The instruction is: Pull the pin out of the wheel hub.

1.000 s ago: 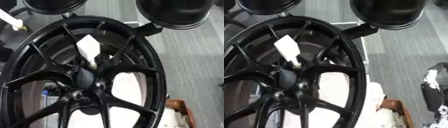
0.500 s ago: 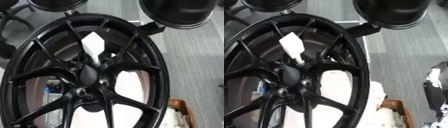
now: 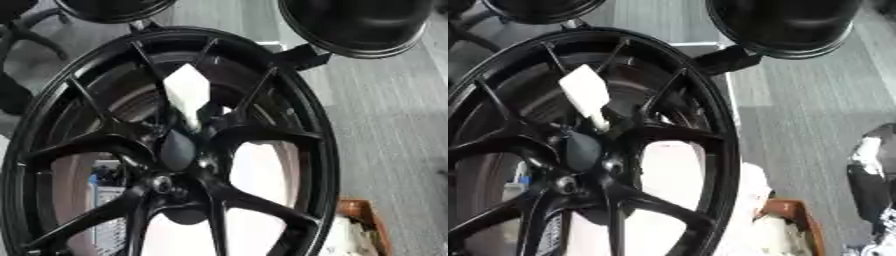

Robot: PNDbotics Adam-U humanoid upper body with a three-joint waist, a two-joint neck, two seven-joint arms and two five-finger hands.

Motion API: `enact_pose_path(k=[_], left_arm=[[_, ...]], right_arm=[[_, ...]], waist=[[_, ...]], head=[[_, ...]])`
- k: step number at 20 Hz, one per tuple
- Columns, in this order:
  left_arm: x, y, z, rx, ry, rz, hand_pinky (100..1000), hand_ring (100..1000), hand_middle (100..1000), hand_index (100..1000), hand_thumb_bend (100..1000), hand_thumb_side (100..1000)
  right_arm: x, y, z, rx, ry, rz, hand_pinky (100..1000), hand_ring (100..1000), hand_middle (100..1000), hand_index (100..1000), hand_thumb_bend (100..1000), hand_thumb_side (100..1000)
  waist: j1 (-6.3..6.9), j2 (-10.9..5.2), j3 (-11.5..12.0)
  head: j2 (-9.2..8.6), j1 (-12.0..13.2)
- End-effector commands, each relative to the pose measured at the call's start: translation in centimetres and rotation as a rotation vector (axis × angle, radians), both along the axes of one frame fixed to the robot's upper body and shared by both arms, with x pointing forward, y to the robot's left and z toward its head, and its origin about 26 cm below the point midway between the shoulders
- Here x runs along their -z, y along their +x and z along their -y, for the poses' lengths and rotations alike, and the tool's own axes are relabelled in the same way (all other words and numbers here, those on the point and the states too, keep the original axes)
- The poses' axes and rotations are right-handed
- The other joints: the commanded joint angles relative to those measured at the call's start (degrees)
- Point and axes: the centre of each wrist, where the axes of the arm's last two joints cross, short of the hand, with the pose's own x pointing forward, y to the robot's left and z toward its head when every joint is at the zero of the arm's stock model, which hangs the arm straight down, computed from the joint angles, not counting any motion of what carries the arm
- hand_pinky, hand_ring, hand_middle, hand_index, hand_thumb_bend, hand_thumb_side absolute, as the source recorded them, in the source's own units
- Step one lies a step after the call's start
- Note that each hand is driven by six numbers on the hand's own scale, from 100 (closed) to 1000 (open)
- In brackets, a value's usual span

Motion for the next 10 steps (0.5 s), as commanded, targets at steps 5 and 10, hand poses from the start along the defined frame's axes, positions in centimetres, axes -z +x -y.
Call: enact_pose_path(k=[5, 10], left_arm=[[-1.7, -1.04, -0.37, -0.026, 0.055, 0.035, 907, 902, 830, 864, 100, 245], [-1.23, -0.82, -0.01, 0.011, 0.036, 0.028, 950, 951, 865, 919, 100, 395]], right_arm=[[-0.54, 0.0, 0.18, 0.003, -0.003, 0.021, 856, 751, 596, 770, 100, 376], [-0.56, 0.01, 0.18, 0.003, -0.002, 0.023, 856, 749, 595, 769, 100, 371]], waist=[[0.17, -1.19, 0.2], [0.13, -1.19, 0.1]], head=[[-0.67, 0.0], [-0.6, 0.1]])
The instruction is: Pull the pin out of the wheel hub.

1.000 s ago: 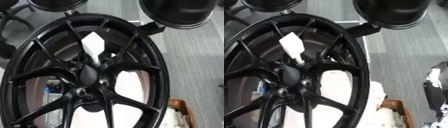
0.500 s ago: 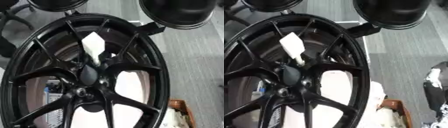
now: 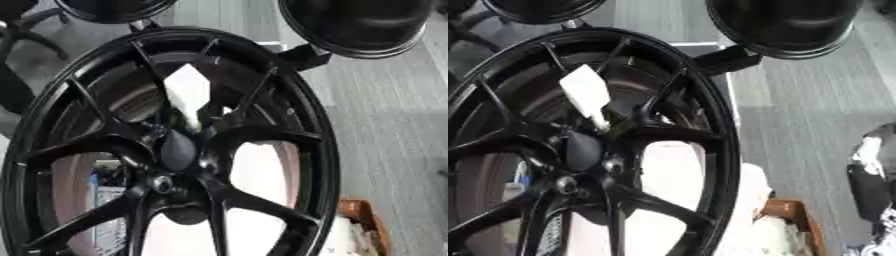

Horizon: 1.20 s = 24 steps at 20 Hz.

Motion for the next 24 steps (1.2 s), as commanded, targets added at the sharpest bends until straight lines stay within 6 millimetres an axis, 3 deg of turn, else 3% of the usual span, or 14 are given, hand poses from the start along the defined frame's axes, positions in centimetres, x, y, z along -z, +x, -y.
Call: enact_pose_path(k=[1, 3, 6, 7, 8, 11, 16, 17, 18, 19, 24], left_arm=[[-1.6, -0.9, -0.1, 0.015, 0.015, 0.014, 945, 945, 860, 922, 100, 525], [-1.6, -0.9, -0.1, 0.017, 0.017, 0.006, 933, 934, 844, 910, 100, 627], [-1.6, -0.9, -0.2, 0.02, 0.005, -0.004, 933, 938, 861, 904, 100, 617], [-1.6, -1.0, -0.3, 0.013, 0.004, 0.001, 933, 947, 879, 915, 100, 344], [-1.7, -1.0, -0.5, 0.001, 0.005, 0.006, 928, 941, 873, 923, 100, 245], [-1.6, -1.0, -0.5, -0.018, 0.011, 0.026, 911, 924, 846, 878, 100, 245], [-1.6, -1.1, -0.4, -0.021, -0.005, 0.063, 949, 962, 882, 961, 100, 200], [-1.6, -1.0, -0.3, -0.023, -0.007, 0.065, 989, 1000, 925, 1000, 100, 818], [-1.5, -1.0, -0.4, -0.025, -0.017, 0.06, 994, 1000, 934, 1000, 100, 846], [-1.4, -1.0, -0.6, -0.042, -0.031, 0.051, 1000, 1000, 1000, 1000, 120, 963], [-1.1, -0.8, -1.2, -0.102, -0.089, 0.025, 1000, 1000, 1000, 1000, 117, 910]], right_arm=[[-0.5, 0.0, 0.2, 0.004, -0.002, 0.02, 856, 748, 595, 769, 100, 371], [-0.5, 0.0, 0.2, 0.003, -0.002, 0.021, 856, 748, 594, 769, 100, 371], [-0.5, 0.0, 0.2, 0.002, -0.002, 0.019, 856, 747, 594, 769, 100, 372], [-0.5, 0.0, 0.2, 0.003, -0.002, 0.02, 856, 747, 593, 769, 100, 372], [-0.5, 0.0, 0.2, 0.004, -0.001, 0.02, 856, 746, 593, 769, 100, 372], [-0.5, 0.0, 0.2, 0.004, -0.001, 0.02, 856, 746, 593, 768, 100, 371], [-0.5, 0.0, 0.2, 0.005, 0.001, 0.019, 855, 744, 591, 767, 100, 369], [-0.5, 0.0, 0.2, 0.005, 0.001, 0.019, 855, 744, 590, 767, 100, 368], [-0.5, 0.0, 0.2, 0.005, 0.001, 0.019, 855, 744, 590, 767, 100, 368], [-0.5, 0.0, 0.2, 0.004, 0.001, 0.019, 855, 743, 589, 767, 100, 369], [-0.5, 0.0, 0.2, 0.006, 0.007, 0.019, 855, 740, 584, 765, 100, 372]], waist=[[0.13, -1.21, 0.1], [0.15, -1.25, 0.2], [0.15, -1.28, 0.2], [0.16, -1.28, 0.2], [0.16, -1.28, 0.2], [0.14, -1.27, 0.2], [0.07, -1.28, 0.2], [0.07, -1.27, 0.2], [0.08, -1.24, 0.2], [0.09, -1.23, 0.3], [0.12, -1.21, 0.2]], head=[[-0.57, 0.0], [-0.54, 0.1], [-0.54, 0.0], [-0.54, 0.0], [-0.56, 0.0], [-0.59, 0.1], [-0.81, 0.0], [-1.03, 0.0], [-1.33, 0.0], [-1.71, -0.2], [-2.93, -0.5]])
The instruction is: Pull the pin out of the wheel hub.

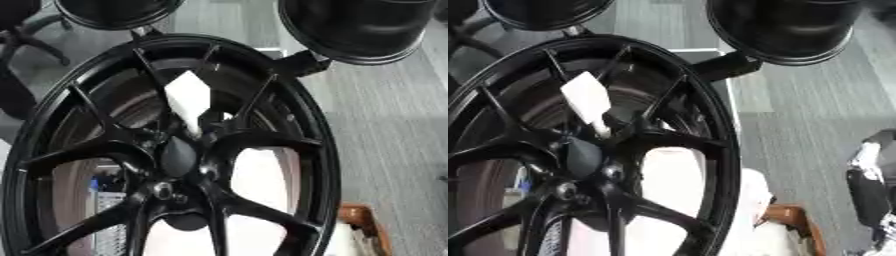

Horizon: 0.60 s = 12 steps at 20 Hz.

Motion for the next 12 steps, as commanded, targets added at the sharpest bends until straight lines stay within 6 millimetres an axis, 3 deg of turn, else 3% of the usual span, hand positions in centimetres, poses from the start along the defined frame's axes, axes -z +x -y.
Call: enact_pose_path(k=[1, 2, 3, 4, 5, 6, 7, 9, 12], left_arm=[[-1.6, -0.8, -0.6, -0.041, 0.0, 0.022, 1000, 1000, 1000, 1000, 106, 915], [-1.6, -0.9, -0.5, -0.037, 0.011, 0.026, 1000, 1000, 1000, 1000, 100, 918], [-1.7, -0.9, -0.4, -0.034, 0.022, 0.032, 1000, 1000, 1000, 1000, 100, 824], [-1.9, -1.0, -0.3, -0.038, 0.027, 0.06, 921, 951, 915, 927, 100, 573], [-2.0, -1.0, -0.2, -0.041, 0.018, 0.09, 841, 847, 768, 788, 100, 348], [-1.9, -0.9, 0.0, -0.03, 0.001, 0.115, 826, 824, 719, 752, 100, 315], [-1.8, -0.8, 0.3, -0.012, -0.019, 0.132, 795, 796, 625, 712, 100, 342], [-1.6, -0.7, 1.2, 0.068, -0.079, 0.149, 766, 772, 577, 690, 100, 397], [-1.6, -0.9, 2.9, 0.237, -0.155, 0.15, 777, 753, 637, 769, 100, 472]], right_arm=[[-0.5, -0.1, 0.2, 0.005, 0.004, 0.016, 855, 739, 583, 765, 100, 370], [-0.5, -0.1, 0.2, 0.006, 0.004, 0.017, 855, 739, 583, 765, 100, 369], [-0.5, -0.1, 0.2, 0.006, 0.004, 0.017, 855, 739, 583, 765, 100, 370], [-0.5, -0.1, 0.2, 0.006, 0.004, 0.017, 855, 739, 583, 765, 100, 370], [-0.5, -0.1, 0.2, 0.005, 0.003, 0.016, 855, 739, 583, 765, 100, 369], [-0.5, -0.1, 0.2, 0.005, 0.003, 0.016, 855, 739, 583, 765, 100, 369], [-0.5, -0.1, 0.2, 0.004, 0.002, 0.016, 855, 739, 583, 765, 100, 369], [-0.5, -0.1, 0.2, 0.004, 0.002, 0.015, 855, 739, 583, 765, 100, 369], [-0.5, 0.0, 0.3, 0.004, -0.004, 0.017, 855, 740, 585, 766, 100, 366]], waist=[[0.13, -1.21, 0.0], [0.12, -1.22, 0.0], [0.1, -1.23, 0.1], [0.07, -1.24, 0.1], [0.04, -1.25, 0.1], [0.02, -1.25, 0.1], [-0.01, -1.24, 0.1], [-0.05, -1.23, 0.1], [-0.1, -1.23, 0.1]], head=[[-1.17, -0.3], [-1.22, -0.3], [-1.24, -0.3], [-1.18, -0.4], [-1.07, -0.4], [-0.96, -0.3], [-0.88, -0.3], [-0.67, -0.3], [-0.49, -0.3]])
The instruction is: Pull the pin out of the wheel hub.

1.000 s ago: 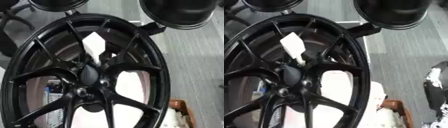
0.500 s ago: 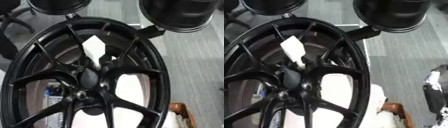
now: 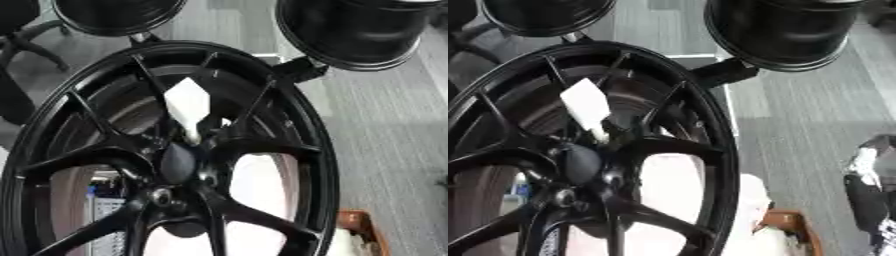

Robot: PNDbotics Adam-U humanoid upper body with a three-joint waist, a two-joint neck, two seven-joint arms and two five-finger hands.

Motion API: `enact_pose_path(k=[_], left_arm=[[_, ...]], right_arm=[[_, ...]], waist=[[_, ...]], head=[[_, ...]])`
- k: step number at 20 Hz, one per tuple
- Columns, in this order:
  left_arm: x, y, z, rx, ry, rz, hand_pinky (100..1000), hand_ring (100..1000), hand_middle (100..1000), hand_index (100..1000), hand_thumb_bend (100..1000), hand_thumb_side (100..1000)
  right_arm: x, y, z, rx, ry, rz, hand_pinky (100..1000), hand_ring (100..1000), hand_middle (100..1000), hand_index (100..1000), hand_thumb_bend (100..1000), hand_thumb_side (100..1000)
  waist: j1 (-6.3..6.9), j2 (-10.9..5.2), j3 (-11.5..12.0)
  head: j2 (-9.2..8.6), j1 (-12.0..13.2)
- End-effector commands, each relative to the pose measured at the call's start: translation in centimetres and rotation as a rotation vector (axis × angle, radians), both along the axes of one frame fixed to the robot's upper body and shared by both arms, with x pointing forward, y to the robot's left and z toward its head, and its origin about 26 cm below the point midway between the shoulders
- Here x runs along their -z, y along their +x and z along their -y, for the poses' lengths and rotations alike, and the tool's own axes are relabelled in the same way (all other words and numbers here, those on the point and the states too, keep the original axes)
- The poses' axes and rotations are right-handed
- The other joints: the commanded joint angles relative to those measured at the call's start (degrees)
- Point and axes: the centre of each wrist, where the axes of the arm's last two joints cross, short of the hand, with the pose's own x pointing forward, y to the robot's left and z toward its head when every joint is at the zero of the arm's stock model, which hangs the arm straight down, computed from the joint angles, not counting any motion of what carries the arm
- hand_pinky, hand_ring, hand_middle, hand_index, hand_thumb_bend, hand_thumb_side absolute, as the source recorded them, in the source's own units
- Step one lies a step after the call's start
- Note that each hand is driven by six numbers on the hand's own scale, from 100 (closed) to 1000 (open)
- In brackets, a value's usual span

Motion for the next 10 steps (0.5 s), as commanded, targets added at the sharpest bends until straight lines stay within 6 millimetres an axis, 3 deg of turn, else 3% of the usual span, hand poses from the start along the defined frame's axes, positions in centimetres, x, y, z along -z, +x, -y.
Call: enact_pose_path(k=[1, 3, 5, 10], left_arm=[[-1.4, -0.9, 1.7, 0.158, -0.033, 0.028, 803, 802, 730, 858, 100, 470], [-1.4, -1.3, 3.2, 0.275, -0.052, 0.006, 835, 872, 832, 934, 100, 511], [-1.3, -1.8, 5.2, 0.396, -0.085, -0.008, 806, 805, 805, 913, 100, 576], [0.2, -5.1, 11.7, 0.636, -0.071, -0.009, 783, 777, 793, 880, 100, 672]], right_arm=[[-0.5, 0.0, 0.3, 0.002, -0.012, 0.019, 855, 741, 587, 767, 100, 365], [-0.6, 0.0, 0.4, -0.003, -0.023, 0.023, 856, 743, 589, 769, 100, 361], [-0.7, 0.0, 0.5, -0.01, -0.036, 0.026, 856, 744, 590, 769, 100, 361], [-0.9, 0.1, 0.5, -0.021, -0.049, 0.034, 857, 744, 591, 769, 100, 353]], waist=[[0.16, -1.26, 0.0], [0.06, -1.36, -0.1], [-0.07, -1.43, -0.1], [-0.61, -1.32, 0.0]], head=[[-0.02, 0.0], [0.26, 0.0], [0.43, 0.1], [0.61, 0.1]])
